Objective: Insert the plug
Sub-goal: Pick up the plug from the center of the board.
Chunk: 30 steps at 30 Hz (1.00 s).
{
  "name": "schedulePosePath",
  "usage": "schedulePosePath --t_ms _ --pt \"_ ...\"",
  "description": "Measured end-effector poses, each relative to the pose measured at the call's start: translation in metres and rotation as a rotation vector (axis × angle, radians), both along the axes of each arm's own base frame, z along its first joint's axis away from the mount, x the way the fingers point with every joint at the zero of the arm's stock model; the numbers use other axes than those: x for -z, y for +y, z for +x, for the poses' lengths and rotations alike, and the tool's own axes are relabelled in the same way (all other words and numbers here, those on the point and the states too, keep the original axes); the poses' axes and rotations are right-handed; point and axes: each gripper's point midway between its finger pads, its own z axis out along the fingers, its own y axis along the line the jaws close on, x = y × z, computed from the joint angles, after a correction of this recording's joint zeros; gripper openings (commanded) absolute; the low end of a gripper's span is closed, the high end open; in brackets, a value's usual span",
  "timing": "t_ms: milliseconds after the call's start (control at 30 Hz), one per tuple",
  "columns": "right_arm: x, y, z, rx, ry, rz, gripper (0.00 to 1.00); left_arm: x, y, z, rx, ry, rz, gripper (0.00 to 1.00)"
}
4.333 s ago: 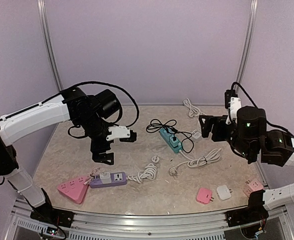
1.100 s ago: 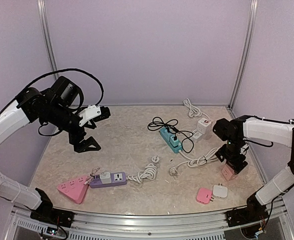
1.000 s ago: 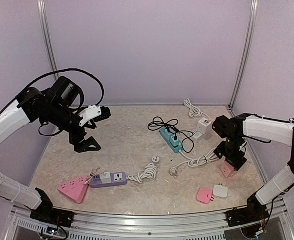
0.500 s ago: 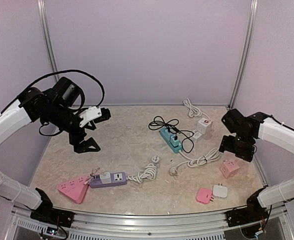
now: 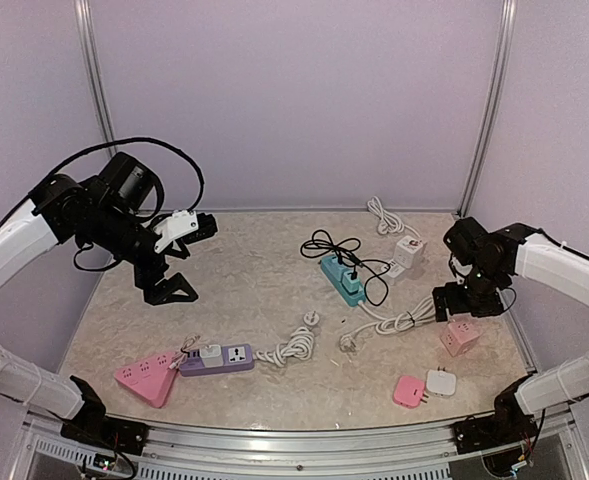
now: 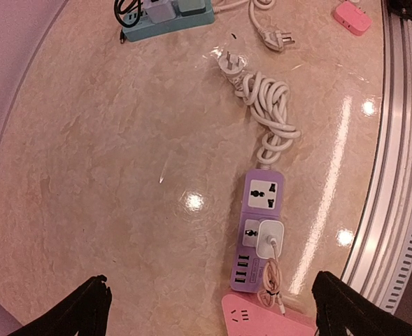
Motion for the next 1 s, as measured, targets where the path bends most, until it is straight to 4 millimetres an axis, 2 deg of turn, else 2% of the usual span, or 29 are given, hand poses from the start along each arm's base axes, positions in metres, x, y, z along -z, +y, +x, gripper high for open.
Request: schedulePosePath --t_ms 133,267,367,433,500,567,700,800,900,1000 --pt "-0.004 0.003 0.009 -0.047 0.026 -0.024 0.99 -0.003 0.001 -0.001 0.003 -0.009 -0.007 0.99" --pt "-0.03 0.013 0.033 -0.158 -0.02 -0.049 1.0 -0.005 0.001 -0.002 0.002 -0.015 -0.011 0.99" --pt "-0.056 0.02 0.05 -0.298 -0.076 -0.092 1.0 -0.006 0.002 -0.002 0.003 -0.017 -0.013 0.99" --pt "-0.06 0.021 0.051 -0.386 -0.077 -0.122 1.0 -0.006 0.002 -0.002 0.002 -0.018 -0.012 0.99" --pt "-0.052 0.017 0.044 -0.461 -0.027 -0.161 1.0 -0.006 0.003 -0.001 -0.003 -0.018 -0.012 0.99" --pt "-0.034 0.01 0.03 -0.515 0.055 -0.199 1.0 -0.006 0.005 0.001 -0.01 -0.019 -0.012 0.99" --pt "0.014 -0.011 -0.014 -0.6 0.273 -0.248 1.0 -0.006 0.006 0.002 -0.014 -0.02 -0.012 0.99" --pt "0.036 -0.021 -0.037 -0.632 0.362 -0.26 1.0 -0.006 0.006 0.002 -0.014 -0.019 -0.012 0.99" --pt "0.049 -0.025 -0.046 -0.648 0.389 -0.267 1.0 -0.005 0.006 0.002 -0.016 -0.016 -0.01 0.99" --pt "0.052 -0.028 -0.04 -0.647 0.375 -0.285 1.0 -0.005 0.006 0.003 -0.016 -0.016 -0.009 0.99"
